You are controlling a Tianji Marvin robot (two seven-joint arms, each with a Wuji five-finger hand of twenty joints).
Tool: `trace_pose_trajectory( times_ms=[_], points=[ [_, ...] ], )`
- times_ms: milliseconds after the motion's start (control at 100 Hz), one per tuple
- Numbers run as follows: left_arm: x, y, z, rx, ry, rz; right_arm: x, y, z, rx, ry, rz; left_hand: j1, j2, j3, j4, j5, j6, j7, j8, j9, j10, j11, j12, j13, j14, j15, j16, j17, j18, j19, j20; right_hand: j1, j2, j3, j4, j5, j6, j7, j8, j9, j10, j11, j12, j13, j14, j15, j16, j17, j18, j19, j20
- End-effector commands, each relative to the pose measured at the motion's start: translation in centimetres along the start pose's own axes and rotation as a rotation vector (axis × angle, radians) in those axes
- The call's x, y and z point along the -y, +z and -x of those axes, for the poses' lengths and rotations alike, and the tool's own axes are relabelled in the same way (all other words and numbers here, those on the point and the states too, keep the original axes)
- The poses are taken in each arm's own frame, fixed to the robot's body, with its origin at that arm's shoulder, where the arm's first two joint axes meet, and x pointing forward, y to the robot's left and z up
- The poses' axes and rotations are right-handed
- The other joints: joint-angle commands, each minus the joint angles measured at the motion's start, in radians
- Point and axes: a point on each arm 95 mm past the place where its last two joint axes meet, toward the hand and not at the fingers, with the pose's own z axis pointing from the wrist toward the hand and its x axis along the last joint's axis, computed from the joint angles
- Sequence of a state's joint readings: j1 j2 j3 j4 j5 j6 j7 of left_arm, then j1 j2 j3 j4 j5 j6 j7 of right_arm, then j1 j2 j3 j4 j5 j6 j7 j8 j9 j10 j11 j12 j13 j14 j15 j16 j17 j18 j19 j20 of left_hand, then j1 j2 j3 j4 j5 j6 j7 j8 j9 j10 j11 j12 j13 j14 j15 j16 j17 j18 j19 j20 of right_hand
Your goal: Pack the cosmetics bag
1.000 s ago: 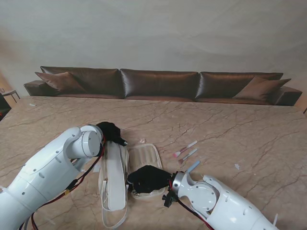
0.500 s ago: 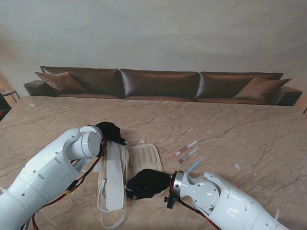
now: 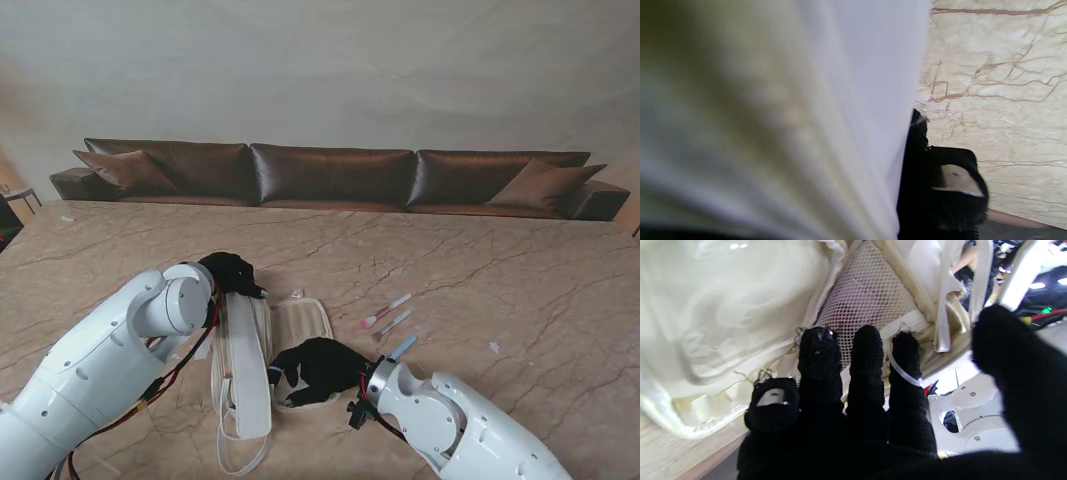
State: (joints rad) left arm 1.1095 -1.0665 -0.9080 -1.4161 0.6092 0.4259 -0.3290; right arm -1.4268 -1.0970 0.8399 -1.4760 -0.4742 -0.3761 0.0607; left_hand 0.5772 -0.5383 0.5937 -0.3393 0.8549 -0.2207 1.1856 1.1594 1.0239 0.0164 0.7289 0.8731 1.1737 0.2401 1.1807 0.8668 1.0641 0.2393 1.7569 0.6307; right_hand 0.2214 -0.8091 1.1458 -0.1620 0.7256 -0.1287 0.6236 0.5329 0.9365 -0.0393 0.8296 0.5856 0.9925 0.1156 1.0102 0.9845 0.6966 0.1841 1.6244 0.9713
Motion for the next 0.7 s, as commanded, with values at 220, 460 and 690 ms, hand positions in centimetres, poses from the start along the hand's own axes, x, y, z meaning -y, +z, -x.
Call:
trace_pose_trajectory(
  times_ms=[220,460,690],
  points=[
    [0.0,-0.2,-1.1,-0.032,-0.015,-0.004,-0.2,-1.0,-0.8,0.090,-0.064,0.085,0.392,0.161,0.324,0.085,0.011,-0.042,0.049,0.015,0.080,-0.012,0.192,0.047,0.091,-0.169,0.075,0.011,0.010,-0.151,0.114,0.014,-0.138,-0.133,0.048,-0.056,-0.013,0.131,-0.107,-0.136,0.077,0.018,-0.057,-0.105,0.101,-0.015,-0.084,-0.051,0.063,0.042,-0.037,0.009],
    [-0.2,-0.2,-1.4,-0.044,-0.020,-0.002,-0.6,-1.5,-0.7,0.158,-0.085,0.109,0.390,0.162,0.322,0.084,0.009,-0.046,0.049,0.015,0.079,-0.016,0.191,0.049,0.091,-0.169,0.074,0.013,0.010,-0.148,0.113,0.013,-0.169,-0.070,0.009,-0.054,-0.152,0.154,-0.166,-0.244,-0.061,0.001,-0.091,-0.135,-0.023,-0.028,-0.116,-0.036,-0.012,-0.006,-0.057,0.034],
    [-0.2,-0.1,-1.5,-0.059,-0.026,0.001,-1.1,-1.7,-0.7,0.194,-0.113,0.131,0.389,0.163,0.319,0.082,0.007,-0.050,0.050,0.016,0.078,-0.019,0.190,0.052,0.090,-0.168,0.070,0.015,0.010,-0.146,0.113,0.013,-0.172,0.002,-0.033,-0.039,-0.341,0.191,-0.209,-0.302,-0.270,-0.017,-0.101,-0.126,-0.212,-0.042,-0.218,-0.069,-0.173,-0.040,-0.176,0.045]
  ],
)
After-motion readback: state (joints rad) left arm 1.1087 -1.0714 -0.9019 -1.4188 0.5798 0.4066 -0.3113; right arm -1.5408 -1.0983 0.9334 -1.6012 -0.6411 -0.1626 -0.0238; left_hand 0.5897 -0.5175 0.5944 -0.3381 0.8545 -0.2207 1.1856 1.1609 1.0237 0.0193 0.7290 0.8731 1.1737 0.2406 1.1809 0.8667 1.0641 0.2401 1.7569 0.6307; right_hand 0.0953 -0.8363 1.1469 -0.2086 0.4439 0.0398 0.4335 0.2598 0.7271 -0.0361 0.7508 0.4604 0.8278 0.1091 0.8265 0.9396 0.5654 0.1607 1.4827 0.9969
